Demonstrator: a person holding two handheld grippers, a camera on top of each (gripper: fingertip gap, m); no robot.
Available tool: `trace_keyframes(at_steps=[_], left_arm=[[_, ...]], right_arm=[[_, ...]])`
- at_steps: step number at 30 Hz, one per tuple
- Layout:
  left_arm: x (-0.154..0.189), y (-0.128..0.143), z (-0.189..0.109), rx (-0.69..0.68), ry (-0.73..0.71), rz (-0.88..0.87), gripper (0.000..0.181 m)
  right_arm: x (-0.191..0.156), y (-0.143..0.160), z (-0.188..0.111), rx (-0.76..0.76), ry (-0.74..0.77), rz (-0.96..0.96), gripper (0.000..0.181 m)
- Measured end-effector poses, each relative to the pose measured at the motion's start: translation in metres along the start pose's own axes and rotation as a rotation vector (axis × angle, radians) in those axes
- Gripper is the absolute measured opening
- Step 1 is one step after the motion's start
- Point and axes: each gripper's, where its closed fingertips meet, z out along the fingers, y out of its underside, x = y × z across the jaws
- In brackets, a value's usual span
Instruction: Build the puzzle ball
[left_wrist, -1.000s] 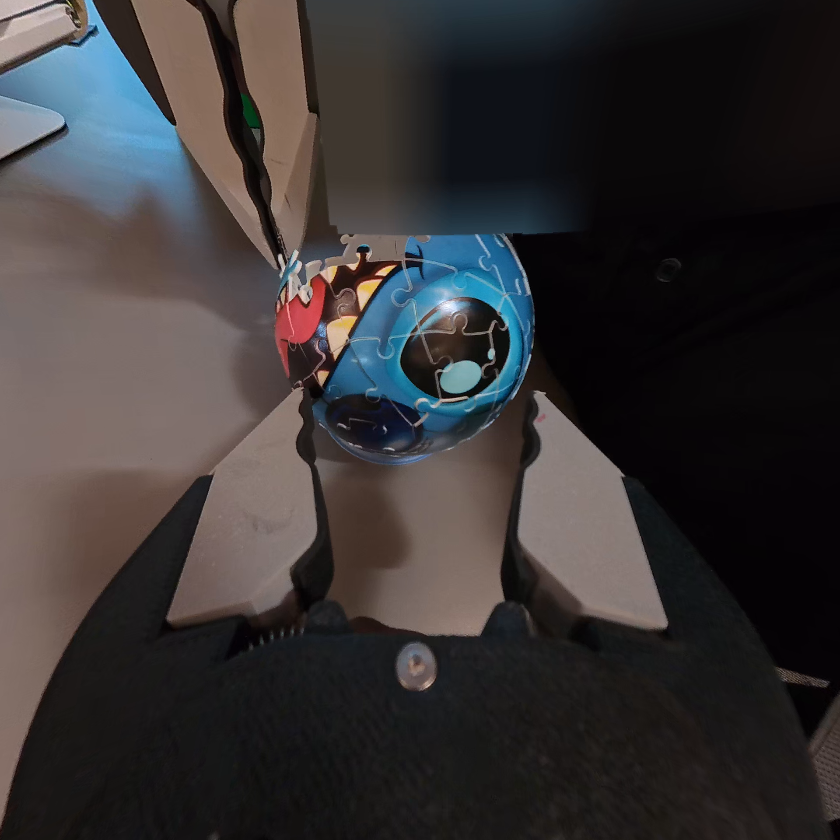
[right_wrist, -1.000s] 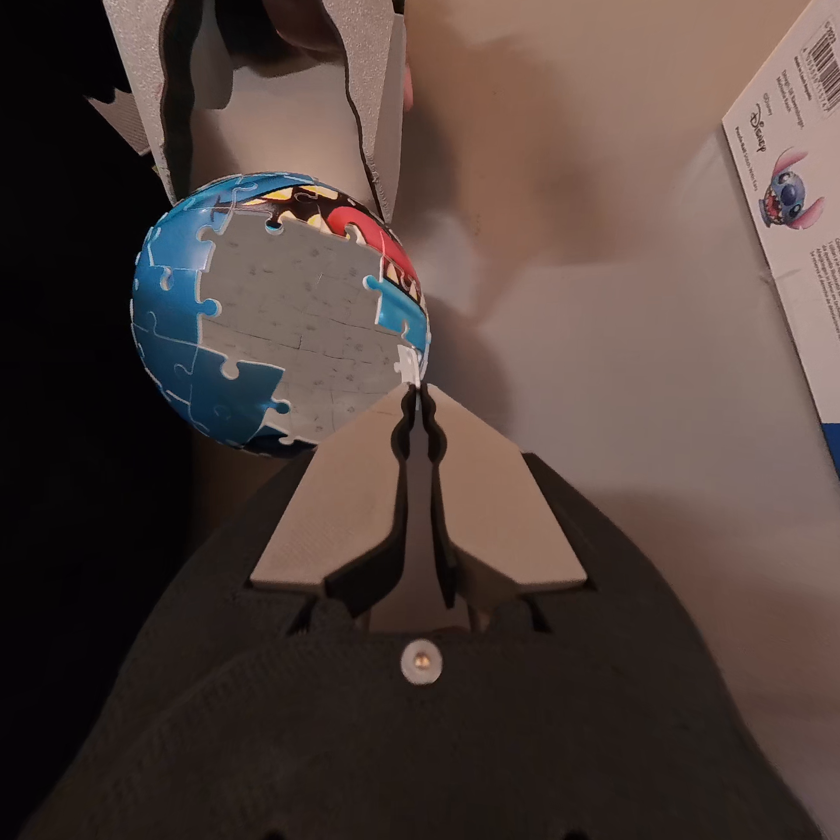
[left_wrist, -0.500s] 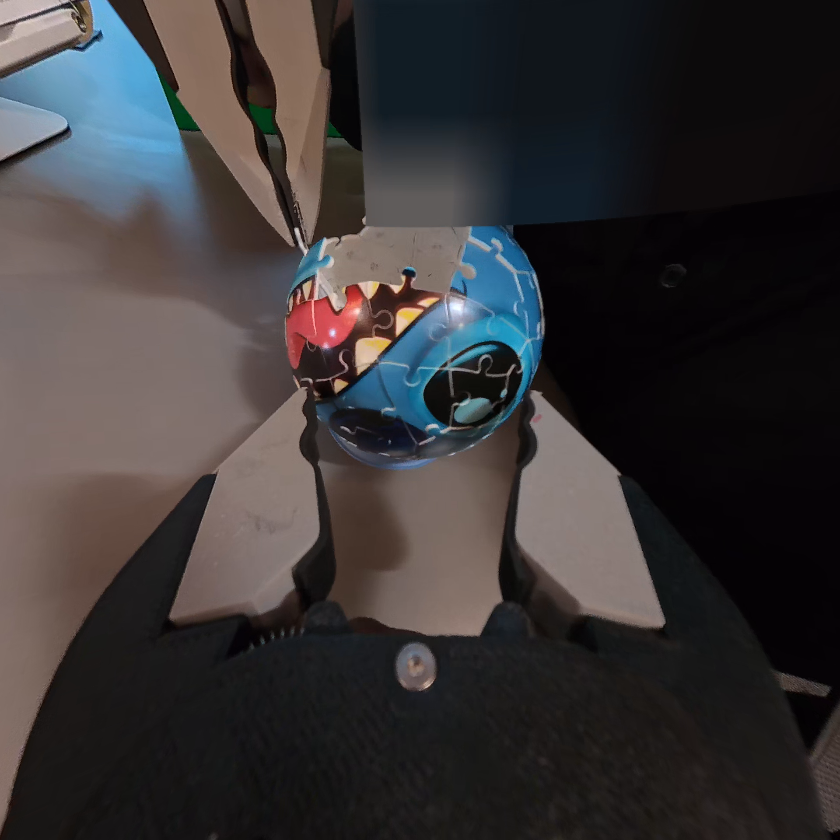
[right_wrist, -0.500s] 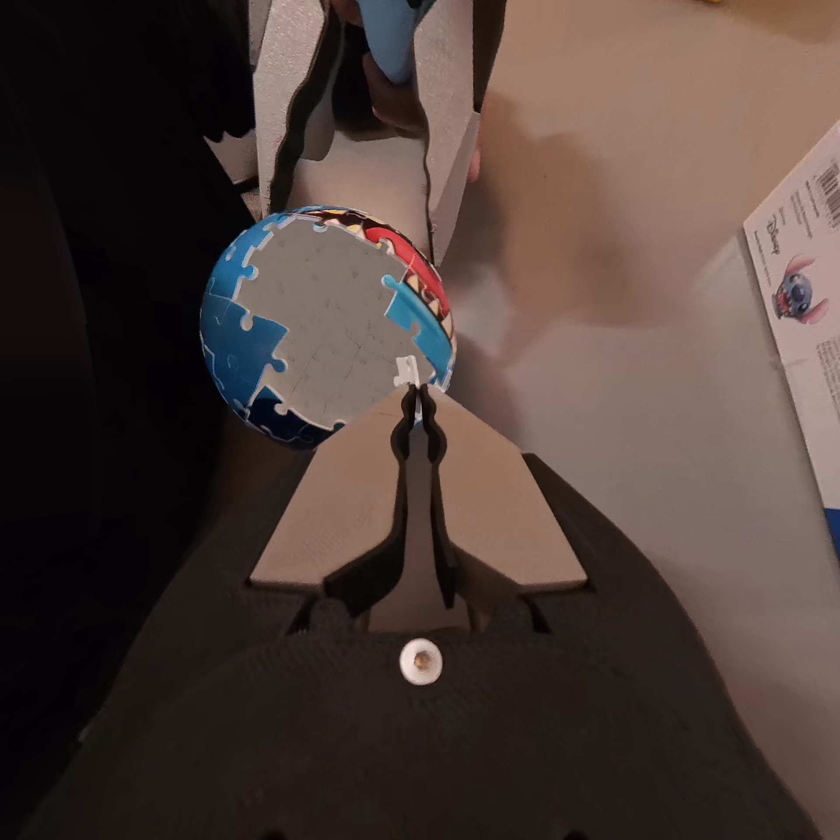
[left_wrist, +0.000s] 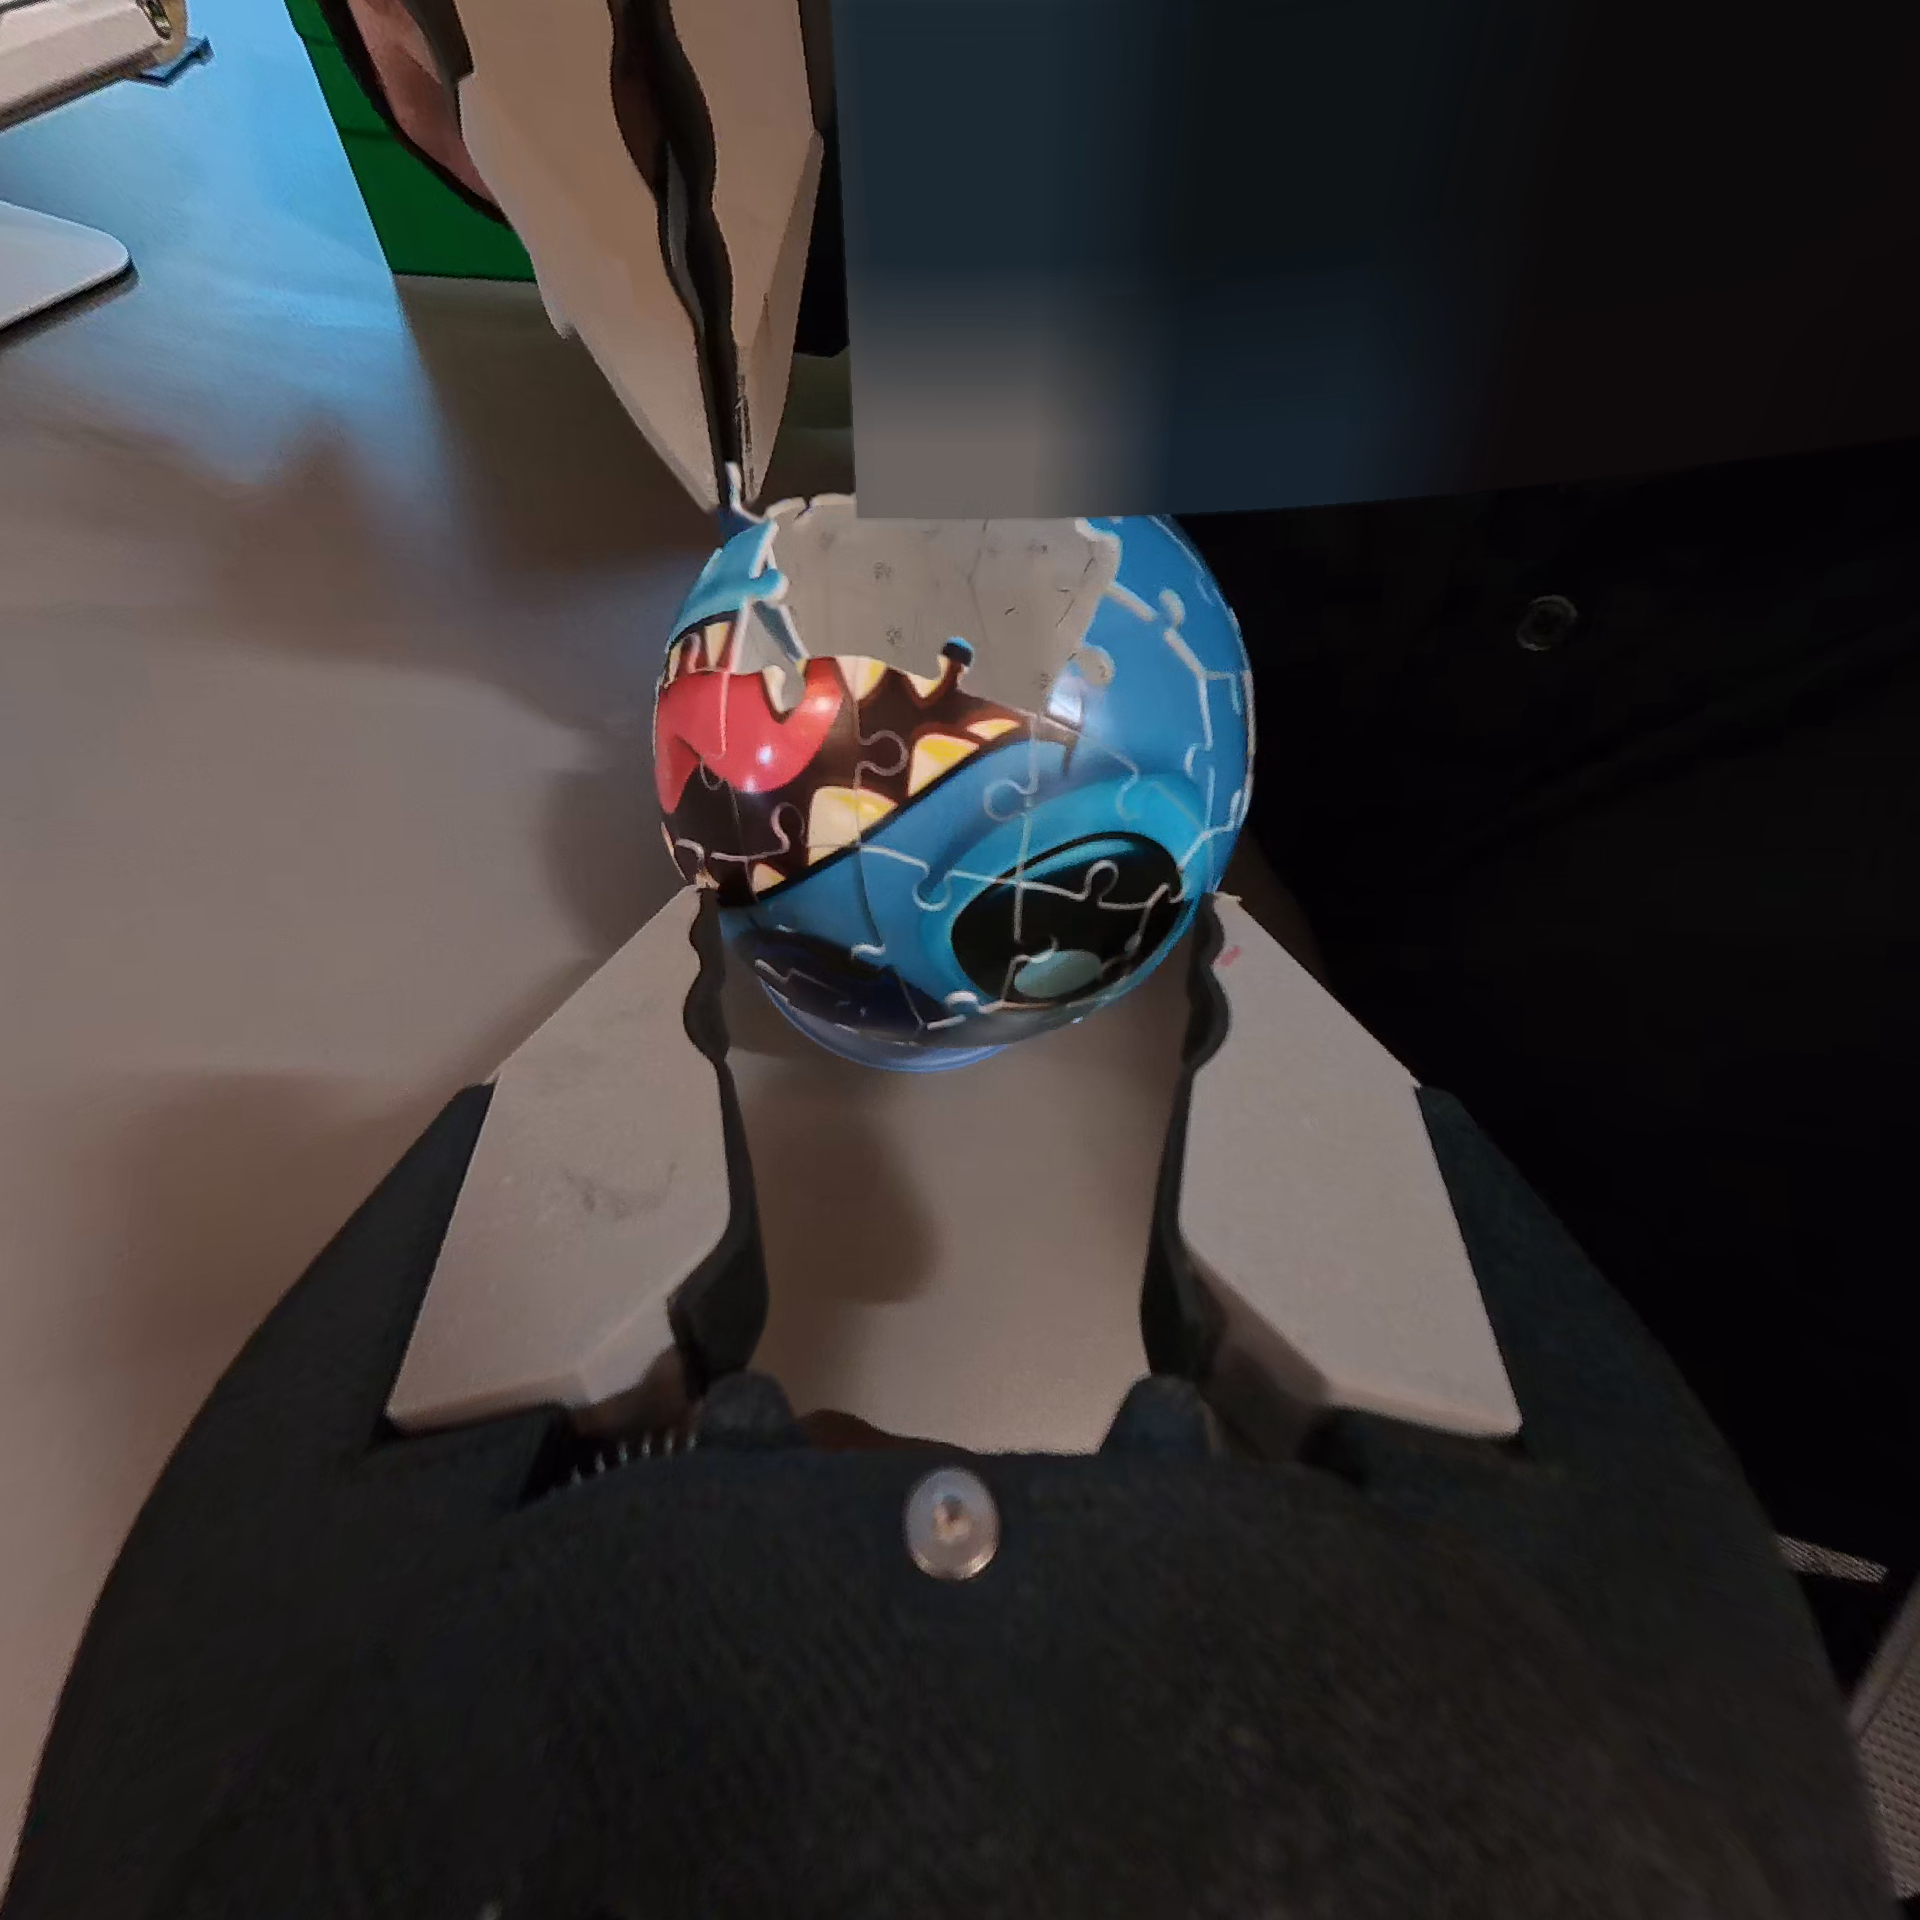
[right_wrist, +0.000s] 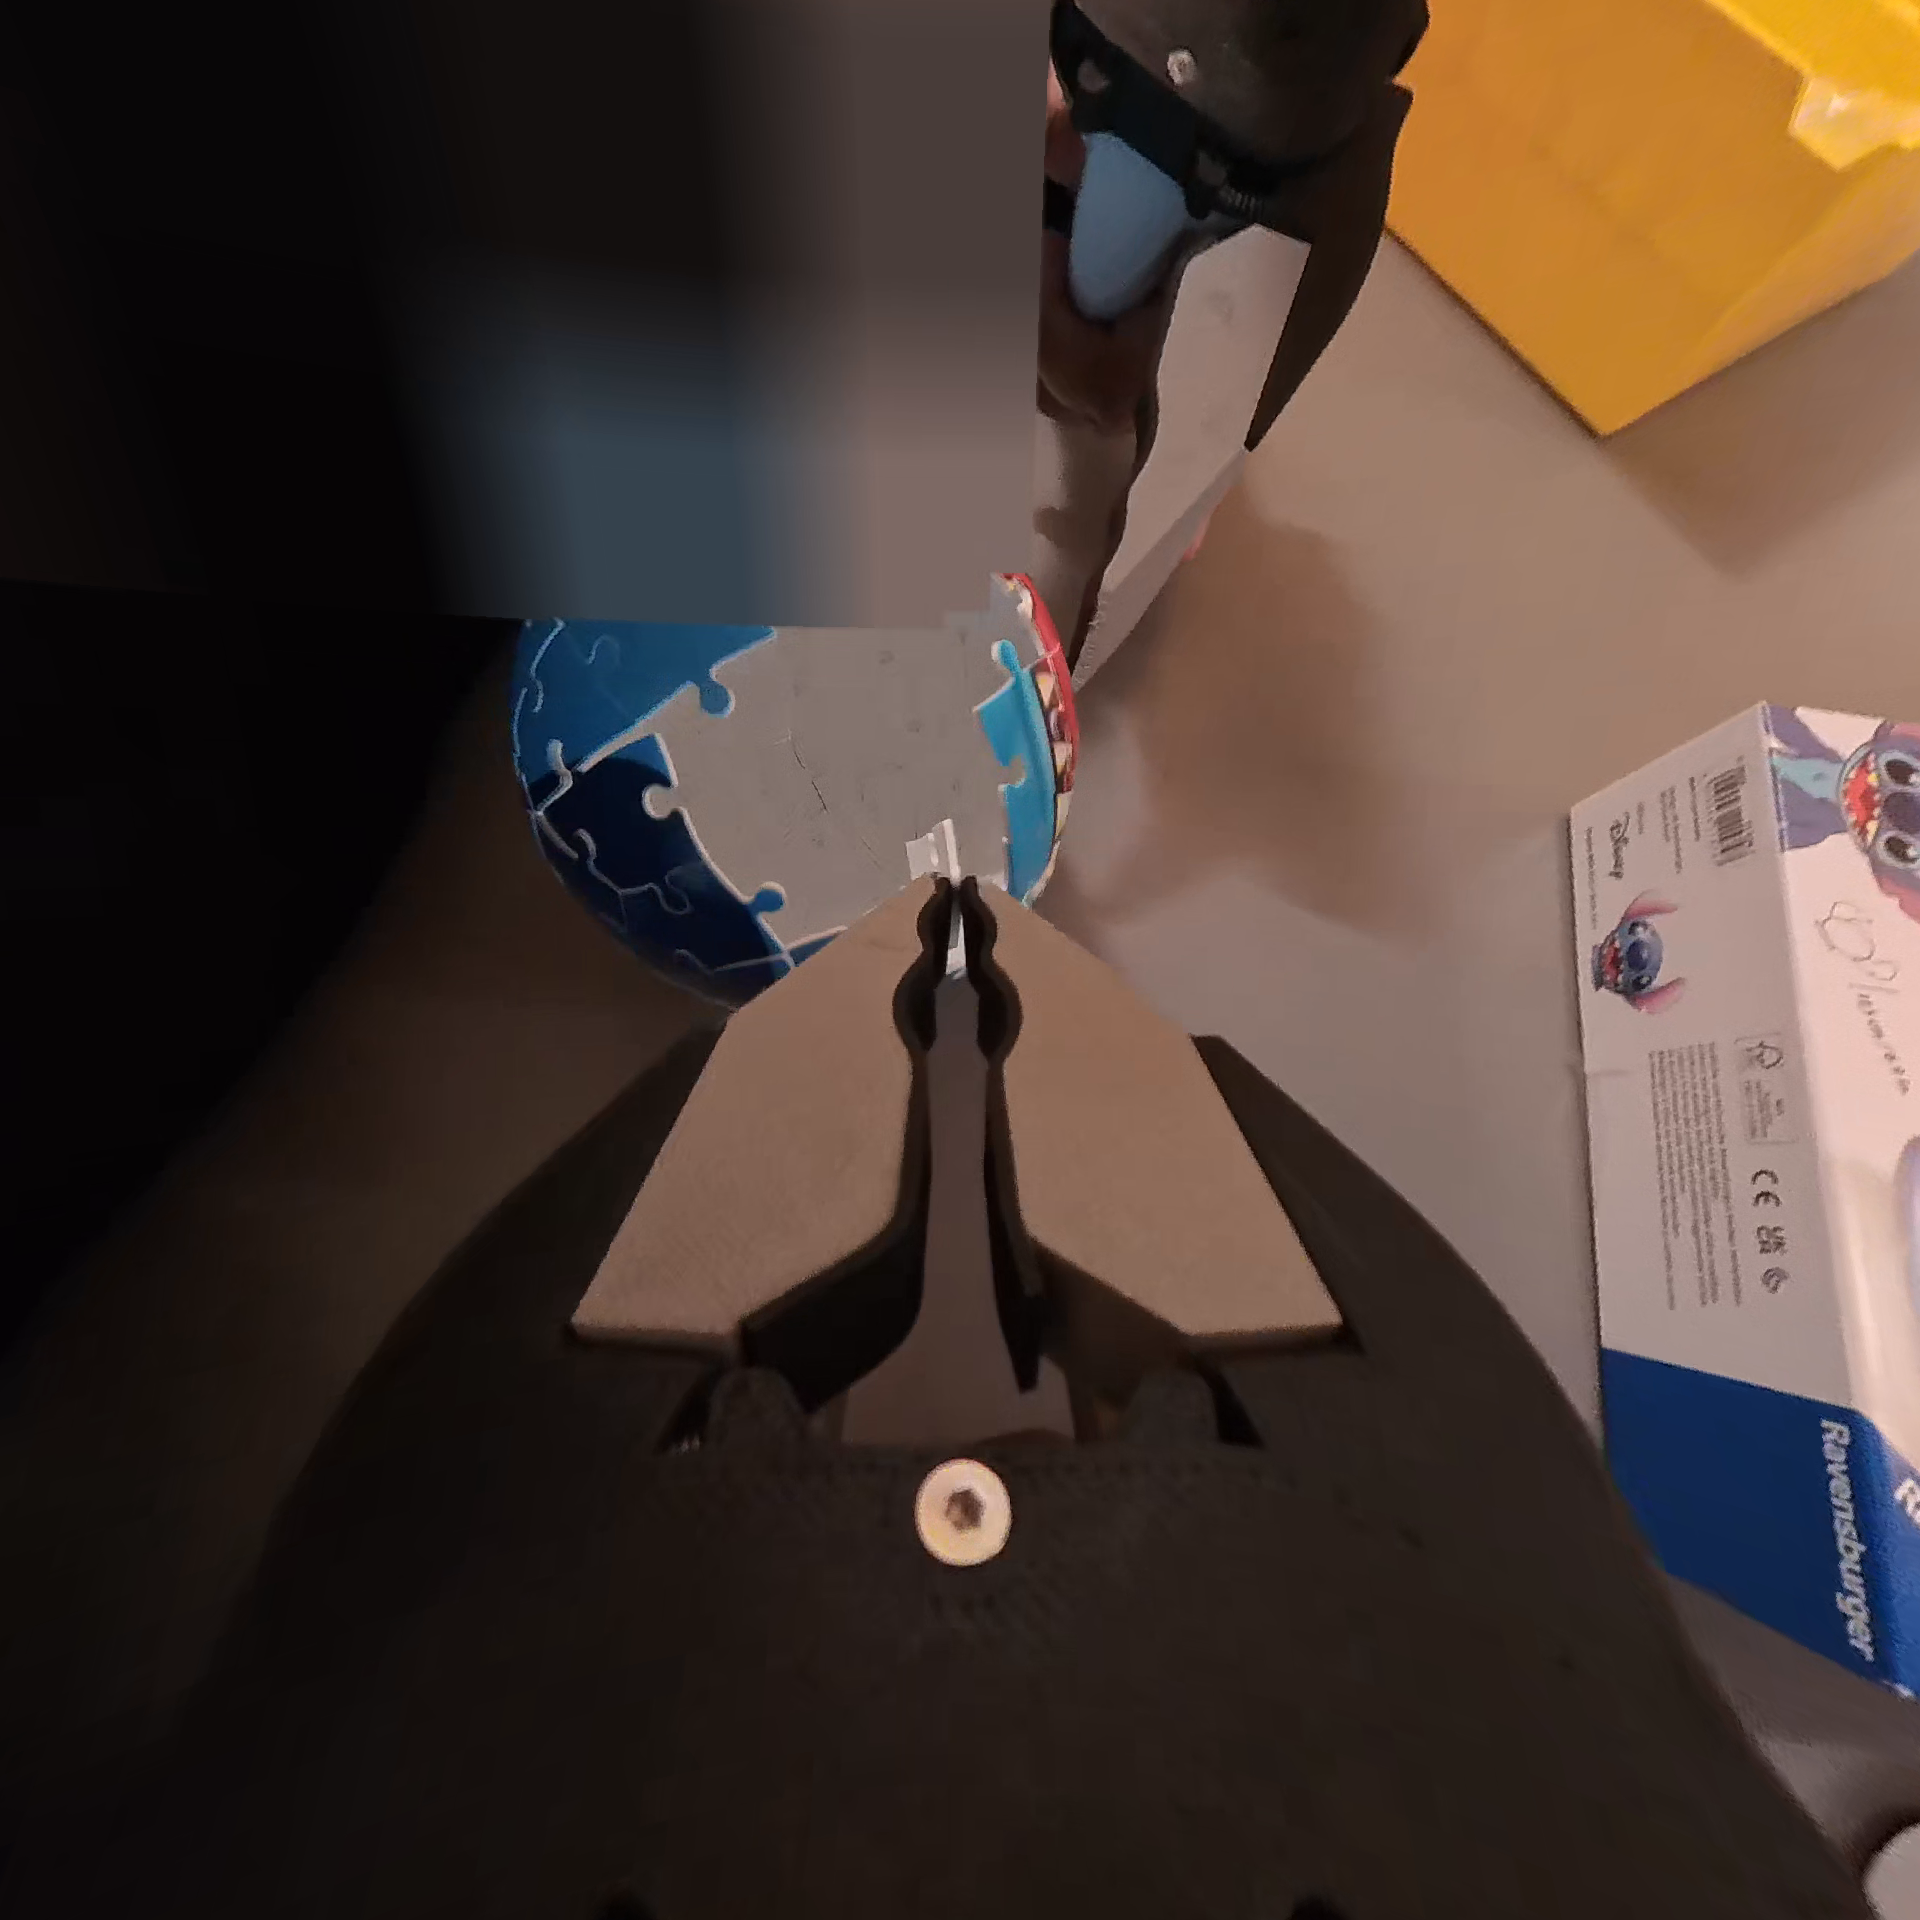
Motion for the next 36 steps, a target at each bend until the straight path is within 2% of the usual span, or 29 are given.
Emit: trace_keyframes(at_steps=[9,13,16,20,25,29,33,36], left_arm=[[0.0,0.0,0.001,0.003,0.001,-0.002,0.089],[0.0,0.001,0.001,-0.002,0.005,-0.002,0.088],[0.0,0.002,0.001,-0.006,0.01,-0.007,0.087],[0.001,0.002,0.0,-0.005,0.01,-0.005,0.087],[0.001,0.009,-0.002,-0.026,0.021,0.0,0.087],[-0.003,0.014,-0.006,-0.027,0.004,0.008,0.087],[-0.008,0.021,-0.008,-0.046,-0.031,0.034,0.088],[-0.012,0.028,-0.008,-0.061,-0.056,0.021,0.088]], right_arm=[[0.002,-0.007,-0.008,0.132,0.01,-0.08,0.0],[0.003,-0.01,-0.016,0.188,-0.014,-0.057,0.0],[-0.002,-0.022,-0.028,0.294,-0.062,-0.029,0.0],[0.011,-0.022,-0.038,0.342,-0.03,0.034,0.0],[0.031,0.009,-0.045,0.226,0.083,0.144,0.0],[0.041,0.055,-0.047,0.109,0.182,0.266,0.0],[0.033,0.097,-0.035,0.006,0.22,0.415,0.0],[0.021,0.115,-0.028,-0.006,0.208,0.563,0.0]])
